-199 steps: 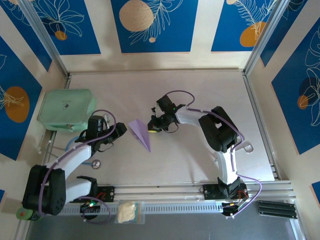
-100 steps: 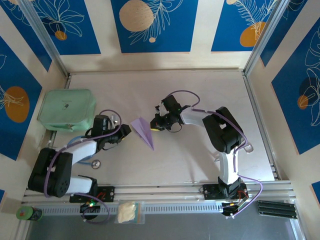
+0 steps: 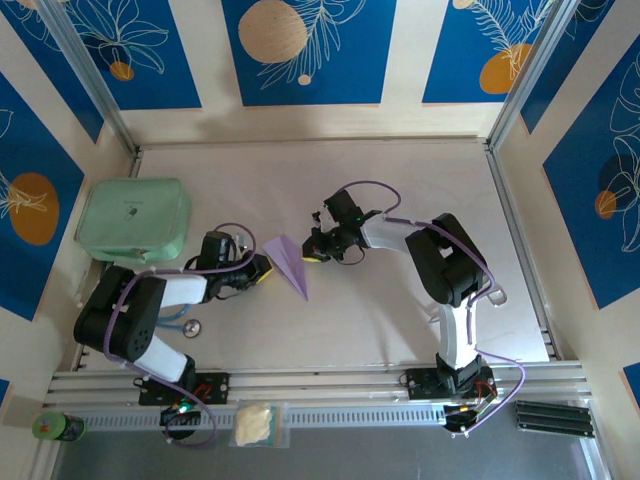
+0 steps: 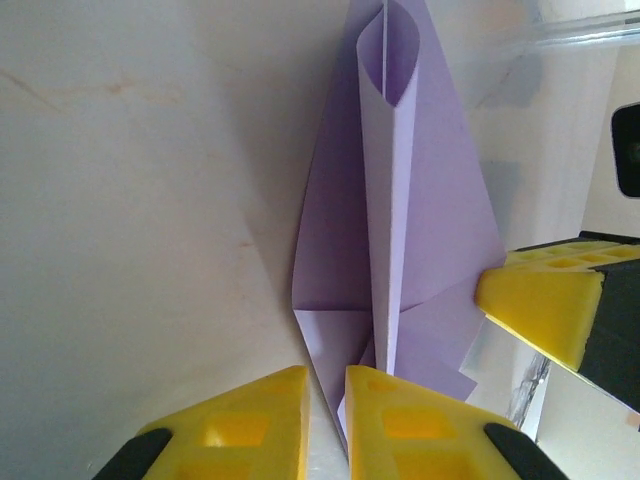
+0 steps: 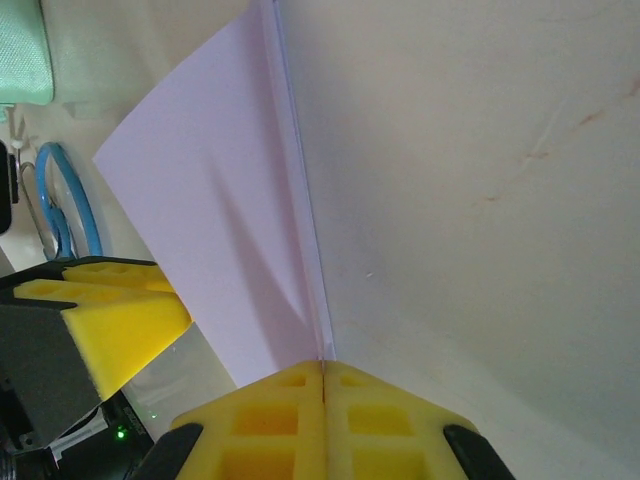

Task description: Fold a paper plane with a square sheet of paper (pick it up from the middle)

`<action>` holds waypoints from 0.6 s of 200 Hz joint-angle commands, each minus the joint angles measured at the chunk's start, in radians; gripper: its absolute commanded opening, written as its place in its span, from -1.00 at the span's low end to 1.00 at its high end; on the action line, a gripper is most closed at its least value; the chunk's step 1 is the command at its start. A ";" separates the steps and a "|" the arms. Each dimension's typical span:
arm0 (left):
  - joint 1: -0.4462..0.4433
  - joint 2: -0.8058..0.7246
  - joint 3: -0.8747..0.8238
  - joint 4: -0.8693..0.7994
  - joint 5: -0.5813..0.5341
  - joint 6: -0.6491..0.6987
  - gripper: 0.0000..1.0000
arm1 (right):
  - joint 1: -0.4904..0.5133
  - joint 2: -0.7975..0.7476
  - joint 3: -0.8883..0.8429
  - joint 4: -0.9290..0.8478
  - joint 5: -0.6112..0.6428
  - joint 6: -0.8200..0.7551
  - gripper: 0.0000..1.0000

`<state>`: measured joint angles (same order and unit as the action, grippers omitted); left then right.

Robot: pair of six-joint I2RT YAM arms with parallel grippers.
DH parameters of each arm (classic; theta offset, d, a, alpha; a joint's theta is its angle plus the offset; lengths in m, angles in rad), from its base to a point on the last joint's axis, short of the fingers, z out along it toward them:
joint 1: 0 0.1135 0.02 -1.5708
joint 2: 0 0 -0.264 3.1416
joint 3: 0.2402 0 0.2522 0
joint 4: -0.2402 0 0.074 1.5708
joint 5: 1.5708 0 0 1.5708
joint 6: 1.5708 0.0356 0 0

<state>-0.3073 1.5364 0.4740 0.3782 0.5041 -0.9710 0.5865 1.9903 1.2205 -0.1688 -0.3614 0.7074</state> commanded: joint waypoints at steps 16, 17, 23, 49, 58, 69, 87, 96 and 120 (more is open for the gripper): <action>-0.013 0.022 0.027 0.033 -0.003 -0.010 -0.63 | -0.006 0.016 0.002 -0.046 0.019 0.004 -0.96; -0.013 0.022 0.027 0.033 -0.003 -0.010 -0.63 | -0.006 0.015 0.002 -0.047 0.019 0.004 -0.96; -0.013 0.024 0.029 0.033 -0.002 -0.010 -0.62 | -0.007 0.015 0.002 -0.050 0.025 0.003 -0.96; -0.018 0.038 0.034 0.044 0.005 -0.010 -0.52 | -0.010 0.023 0.008 -0.064 0.030 0.003 -0.97; -0.021 0.045 0.040 0.055 0.012 -0.010 -0.45 | -0.010 0.025 0.009 -0.067 0.031 0.003 -0.96; -0.024 0.053 0.041 0.079 0.023 -0.013 -0.41 | -0.009 0.028 0.009 -0.069 0.029 0.003 -0.97; -0.028 0.071 0.055 0.081 0.035 -0.013 -0.40 | -0.009 0.025 0.010 -0.066 0.027 0.003 -0.96; -0.030 0.083 0.062 0.094 0.040 -0.017 -0.40 | -0.009 0.026 0.011 -0.066 0.027 0.002 -0.97; -0.034 0.116 0.075 0.114 0.057 -0.024 -0.41 | -0.011 0.028 0.010 -0.069 0.027 0.001 -0.97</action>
<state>-0.3279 1.6203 0.5186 0.4446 0.5232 -0.9836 0.5812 2.0014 1.2205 -0.2073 -0.3290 0.7074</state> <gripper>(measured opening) 0.299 0.048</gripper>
